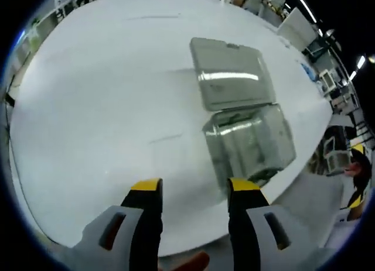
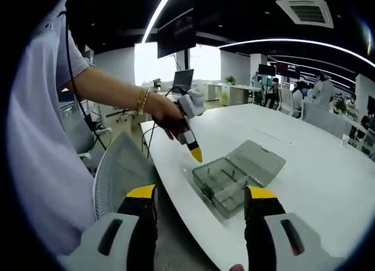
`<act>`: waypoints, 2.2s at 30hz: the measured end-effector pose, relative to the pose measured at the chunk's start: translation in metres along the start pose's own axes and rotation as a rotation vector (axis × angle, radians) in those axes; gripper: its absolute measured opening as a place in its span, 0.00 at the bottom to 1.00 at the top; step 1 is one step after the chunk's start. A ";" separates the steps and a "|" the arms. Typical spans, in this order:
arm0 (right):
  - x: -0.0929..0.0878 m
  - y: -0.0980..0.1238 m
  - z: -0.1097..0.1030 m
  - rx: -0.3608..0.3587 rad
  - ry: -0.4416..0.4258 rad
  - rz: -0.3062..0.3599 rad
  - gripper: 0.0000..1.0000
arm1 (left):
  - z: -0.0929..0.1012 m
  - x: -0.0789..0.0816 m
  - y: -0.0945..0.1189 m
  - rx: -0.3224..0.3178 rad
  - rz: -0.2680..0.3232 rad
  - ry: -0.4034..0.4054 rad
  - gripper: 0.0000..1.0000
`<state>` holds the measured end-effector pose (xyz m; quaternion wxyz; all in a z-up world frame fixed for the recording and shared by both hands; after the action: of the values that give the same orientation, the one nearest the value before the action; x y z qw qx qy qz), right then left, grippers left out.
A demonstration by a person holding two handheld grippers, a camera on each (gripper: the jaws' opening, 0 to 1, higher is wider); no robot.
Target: Insert the divider into the dual guide fixture by aligning both edges with the guide slots and pushing it downward to the bottom, including one-sided entry, uneven engagement, binding, and posture correction.
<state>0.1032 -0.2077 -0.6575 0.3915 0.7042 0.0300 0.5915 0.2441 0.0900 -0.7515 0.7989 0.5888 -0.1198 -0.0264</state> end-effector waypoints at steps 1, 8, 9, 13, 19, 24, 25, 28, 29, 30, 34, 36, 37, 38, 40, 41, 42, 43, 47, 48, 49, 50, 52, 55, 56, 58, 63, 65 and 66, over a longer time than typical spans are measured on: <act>0.000 0.000 0.000 -0.001 0.001 0.000 0.57 | 0.000 0.001 -0.001 -0.001 -0.003 0.010 0.42; 0.002 0.004 0.002 -0.016 -0.004 0.018 0.57 | -0.006 0.006 -0.008 -0.001 -0.046 0.084 0.42; 0.001 0.005 0.002 -0.020 -0.006 0.020 0.57 | -0.007 0.006 -0.008 0.005 -0.047 0.090 0.42; -0.001 0.007 0.004 -0.026 -0.019 0.024 0.57 | -0.007 0.007 -0.009 0.006 -0.050 0.104 0.42; -0.002 0.007 0.006 -0.032 -0.026 0.028 0.57 | -0.010 0.008 -0.014 0.020 -0.077 0.133 0.41; -0.003 0.006 0.006 -0.032 -0.031 0.031 0.57 | -0.008 0.009 -0.019 0.013 -0.103 0.164 0.42; -0.003 0.006 0.005 -0.031 -0.030 0.032 0.57 | -0.008 0.010 -0.020 0.021 -0.104 0.168 0.42; -0.002 0.008 0.005 -0.030 -0.028 0.033 0.57 | -0.007 0.012 -0.021 0.028 -0.110 0.180 0.42; -0.001 0.008 0.005 -0.032 -0.027 0.035 0.57 | -0.007 0.013 -0.022 0.036 -0.115 0.181 0.42; 0.000 0.009 0.005 -0.032 -0.027 0.037 0.57 | -0.008 0.013 -0.023 0.042 -0.118 0.182 0.42; 0.001 0.011 0.007 -0.041 -0.028 0.044 0.57 | -0.012 0.012 -0.026 0.081 -0.140 0.197 0.42; 0.001 0.012 0.008 -0.044 -0.031 0.046 0.57 | -0.012 0.013 -0.027 0.088 -0.138 0.198 0.42; 0.000 0.012 0.008 -0.044 -0.034 0.046 0.57 | -0.013 0.014 -0.027 0.095 -0.141 0.196 0.41; 0.000 0.012 0.009 -0.045 -0.036 0.046 0.57 | -0.013 0.014 -0.027 0.096 -0.146 0.194 0.41; 0.000 0.011 0.009 -0.047 -0.038 0.049 0.56 | -0.013 0.015 -0.027 0.096 -0.151 0.200 0.41; 0.000 0.011 0.009 -0.046 -0.041 0.051 0.56 | -0.013 0.014 -0.027 0.100 -0.152 0.208 0.40; 0.000 0.010 0.009 -0.045 -0.043 0.052 0.56 | -0.013 0.014 -0.027 0.104 -0.152 0.217 0.40; -0.001 0.010 0.009 -0.044 -0.045 0.052 0.57 | -0.013 0.015 -0.027 0.106 -0.153 0.218 0.40; -0.002 0.008 0.009 -0.040 -0.048 0.050 0.57 | -0.011 0.015 -0.027 0.119 -0.161 0.218 0.40; -0.002 0.008 0.009 -0.040 -0.046 0.049 0.57 | -0.010 0.016 -0.027 0.120 -0.163 0.218 0.41; -0.002 0.009 0.009 -0.040 -0.045 0.050 0.57 | -0.010 0.016 -0.028 0.123 -0.166 0.214 0.41; -0.002 0.009 0.009 -0.039 -0.047 0.052 0.57 | -0.010 0.017 -0.028 0.132 -0.167 0.212 0.41; -0.003 0.009 0.010 -0.042 -0.049 0.051 0.57 | -0.009 0.016 -0.028 0.140 -0.169 0.215 0.40; -0.003 0.009 0.011 -0.045 -0.053 0.051 0.56 | -0.008 0.018 -0.028 0.151 -0.173 0.227 0.41; -0.004 0.009 0.011 -0.045 -0.054 0.051 0.56 | -0.008 0.018 -0.029 0.155 -0.175 0.227 0.42; -0.004 0.009 0.011 -0.044 -0.053 0.050 0.56 | -0.008 0.021 -0.030 0.167 -0.182 0.225 0.42; -0.004 0.009 0.010 -0.044 -0.057 0.053 0.56 | -0.006 0.020 -0.030 0.180 -0.193 0.218 0.42; -0.005 0.009 0.011 -0.045 -0.059 0.053 0.56 | -0.007 0.021 -0.030 0.182 -0.196 0.213 0.42; -0.005 0.010 0.011 -0.046 -0.060 0.053 0.56 | -0.007 0.021 -0.030 0.182 -0.198 0.213 0.42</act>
<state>0.1070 -0.2227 -0.6560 0.3927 0.7128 -0.0140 0.5809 0.2685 0.0832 -0.7786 0.7442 0.6669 0.0222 -0.0313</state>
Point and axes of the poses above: the point that each gripper's makers call its tool centre point, and the gripper's own axes: y roughly backward along the fingers, z roughly to its right, x roughly out of its top, the point moved 9 cm from there along y, roughly backward along the fingers, and after that the axes turned 10 degrees about -z, right-handed, at the moved point
